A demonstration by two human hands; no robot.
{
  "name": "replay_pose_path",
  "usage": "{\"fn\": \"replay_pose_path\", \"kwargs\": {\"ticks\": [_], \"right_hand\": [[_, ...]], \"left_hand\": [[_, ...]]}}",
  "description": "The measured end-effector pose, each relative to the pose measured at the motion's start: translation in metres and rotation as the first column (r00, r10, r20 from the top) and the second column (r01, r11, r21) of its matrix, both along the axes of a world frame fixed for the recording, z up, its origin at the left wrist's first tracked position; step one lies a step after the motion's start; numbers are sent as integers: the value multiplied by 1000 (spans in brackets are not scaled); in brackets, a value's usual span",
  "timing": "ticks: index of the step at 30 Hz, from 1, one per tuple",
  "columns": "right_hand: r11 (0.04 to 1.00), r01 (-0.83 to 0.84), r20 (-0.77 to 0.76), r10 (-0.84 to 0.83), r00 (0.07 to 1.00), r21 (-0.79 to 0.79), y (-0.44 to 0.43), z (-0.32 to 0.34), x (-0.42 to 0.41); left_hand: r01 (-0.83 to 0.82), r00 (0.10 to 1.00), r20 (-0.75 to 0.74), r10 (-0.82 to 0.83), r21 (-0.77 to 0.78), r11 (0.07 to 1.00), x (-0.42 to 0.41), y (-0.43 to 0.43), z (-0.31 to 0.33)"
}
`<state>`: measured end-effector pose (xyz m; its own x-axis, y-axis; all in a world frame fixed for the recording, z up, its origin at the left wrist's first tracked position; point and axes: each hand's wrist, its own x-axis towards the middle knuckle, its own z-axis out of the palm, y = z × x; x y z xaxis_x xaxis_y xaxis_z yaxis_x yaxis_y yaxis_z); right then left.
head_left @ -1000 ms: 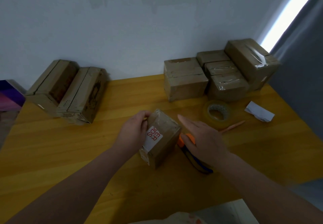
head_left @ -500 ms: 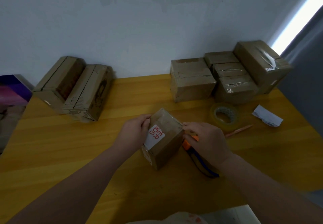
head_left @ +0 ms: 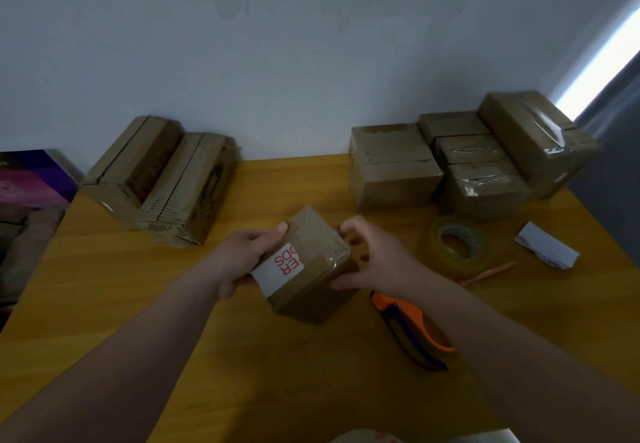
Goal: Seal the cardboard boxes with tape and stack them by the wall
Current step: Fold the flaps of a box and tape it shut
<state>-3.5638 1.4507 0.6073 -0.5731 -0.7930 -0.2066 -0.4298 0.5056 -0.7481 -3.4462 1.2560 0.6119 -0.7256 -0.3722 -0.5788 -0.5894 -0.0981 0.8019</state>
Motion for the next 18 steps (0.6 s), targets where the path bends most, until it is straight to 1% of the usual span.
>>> {"fn": "replay_pose_path", "kwargs": {"ticks": [2,3,5,9,12,14,16,18], "right_hand": [[998,3,21,-1,1000,-68,-6,8,-5],[995,-8,6,9,1000,-95,-8,12,-9],[992,-70,-72,63,995,-100,-11,17,-17],[990,-144,-270,136,953,-9,-15,15,-34],[986,-162,-387,164,907,38,-15,11,-43],[986,-132,-456,163,875,100,-13,10,-46],[982,-97,-520,169,838,162,-12,7,-48],[962,-82,-605,228,763,259,-10,3,-51]], "left_hand": [[5,997,-72,-3,20,1000,-6,-7,7],[13,994,-105,-10,24,1000,-10,-9,11],[38,986,-161,-35,17,999,-19,-13,17],[58,978,-202,-53,17,998,-39,-12,20],[31,973,-230,-13,78,996,-52,-8,13],[-26,970,-237,44,80,996,-63,-3,4],[-102,969,-221,107,32,994,-74,1,-8],[-119,980,-169,108,-56,991,-84,4,-20]]}}
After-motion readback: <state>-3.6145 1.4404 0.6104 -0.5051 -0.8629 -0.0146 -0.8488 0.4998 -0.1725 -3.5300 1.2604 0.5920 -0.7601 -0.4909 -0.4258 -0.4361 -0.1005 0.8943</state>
